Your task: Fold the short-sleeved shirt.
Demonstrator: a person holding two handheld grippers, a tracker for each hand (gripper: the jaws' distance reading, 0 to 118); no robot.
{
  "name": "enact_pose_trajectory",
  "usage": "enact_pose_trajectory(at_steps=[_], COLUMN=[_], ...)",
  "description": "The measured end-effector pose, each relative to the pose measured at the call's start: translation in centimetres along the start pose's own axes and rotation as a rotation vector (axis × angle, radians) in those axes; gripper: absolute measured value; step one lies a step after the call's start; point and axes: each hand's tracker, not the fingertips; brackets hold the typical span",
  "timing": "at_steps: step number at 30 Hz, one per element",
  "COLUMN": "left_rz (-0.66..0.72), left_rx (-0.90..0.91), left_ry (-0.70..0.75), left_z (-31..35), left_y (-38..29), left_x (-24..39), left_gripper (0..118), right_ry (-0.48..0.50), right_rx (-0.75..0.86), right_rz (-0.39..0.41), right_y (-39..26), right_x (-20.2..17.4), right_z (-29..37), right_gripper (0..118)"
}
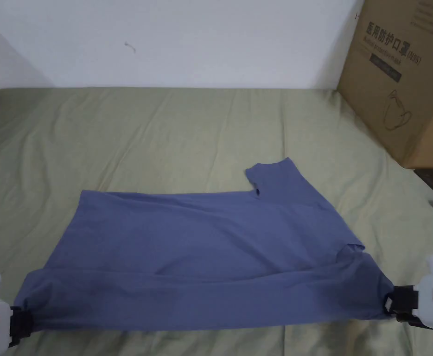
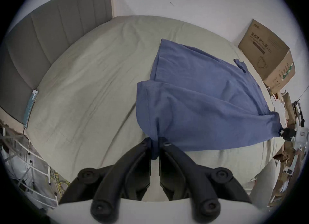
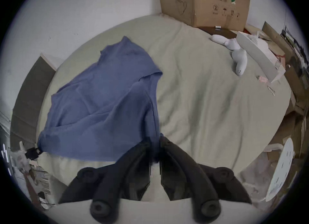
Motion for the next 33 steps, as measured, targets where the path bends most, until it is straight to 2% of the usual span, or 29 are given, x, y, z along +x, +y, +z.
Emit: enact_pose_trajectory(at_steps=[4,8,11,13,14,15,16,17,18,21,23,24,25,26,27,28,29,30,33], left_rz=[-0.029,-0.096,-0.104,-0.117,-0.126,-0.133,-0.133,-0.107,-0.077,-0.003,-0.010,-0.021,-0.031,-0.036,-0.046,-0.053,-0.019,0.024,0.000], left_rx=[-0.038,-0.115,-0.104,-0.084,-0.079,-0.079,-0.064,-0.063,-0.022,0.047,0.079,0.098,0.100,0.098,0.096,0.098,0.072,0.026,0.026], left_ry=[0.003,0.065,0.081,0.090,0.096,0.138,0.162,0.127,0.097,-0.005,-0.030,-0.027,-0.007,0.006,0.022,0.032,0.003,-0.017,-0.008], left_z=[1.0,0.4,-0.1,0.3,0.2,0.3,0.6,1.0,1.4,2.5,3.0,2.8,2.3,2.1,1.6,1.0,0.1,-0.6,-1.0], left_y=[-2.8,-6.4,-7.2,-6.5,-5.9,-5.5,-5.1,-4.8,-4.0,-1.8,-0.4,0.2,0.5,0.7,0.8,1.1,1.2,1.1,1.8], left_x=[-0.5,-0.7,-0.8,-0.5,-0.6,-0.6,-0.8,-0.7,-1.0,-0.8,0.4,1.0,1.5,3.0,3.3,3.3,3.5,3.7,4.4], left_gripper=[7,7,7,7,11,23,43,74,85,85,79,65,41,5,1,0,0,0,0], right_ry=[-0.017,-0.019,-0.002,0.000,-0.026,-0.079,-0.098,-0.106,-0.091,-0.033,-0.007,-0.001,0.019,0.053,0.075,0.100,0.119,0.100,0.075], right_rx=[-0.050,-0.163,-0.107,-0.108,-0.118,-0.118,-0.097,-0.074,-0.064,0.008,0.056,0.078,0.097,0.095,0.075,0.062,0.029,0.024,-0.014], right_rz=[0.003,-0.081,-0.122,-0.116,-0.087,-0.052,-0.022,0.000,0.011,0.063,0.123,0.154,0.171,0.177,0.151,0.129,0.140,0.150,0.172], right_y=[-3.1,-7.0,-7.2,-6.6,-6.2,-6.0,-5.6,-5.2,-4.5,-2.1,-0.5,0.2,0.5,0.8,0.9,1.0,0.9,0.8,1.6], right_x=[1.4,3.5,3.5,3.2,2.9,2.6,2.3,2.0,1.5,-0.3,-2.0,-2.9,-3.6,-4.3,-4.7,-4.9,-5.2,-5.6,-6.0], right_z=[0.1,-3.3,-2.9,-2.5,-2.3,-2.0,-1.6,-1.0,-0.4,1.0,1.4,1.4,1.3,0.9,0.0,-0.6,-1.7,-2.7,-5.1], right_gripper=[8,8,8,8,13,23,43,64,65,65,65,63,57,28,2,0,0,0,0])
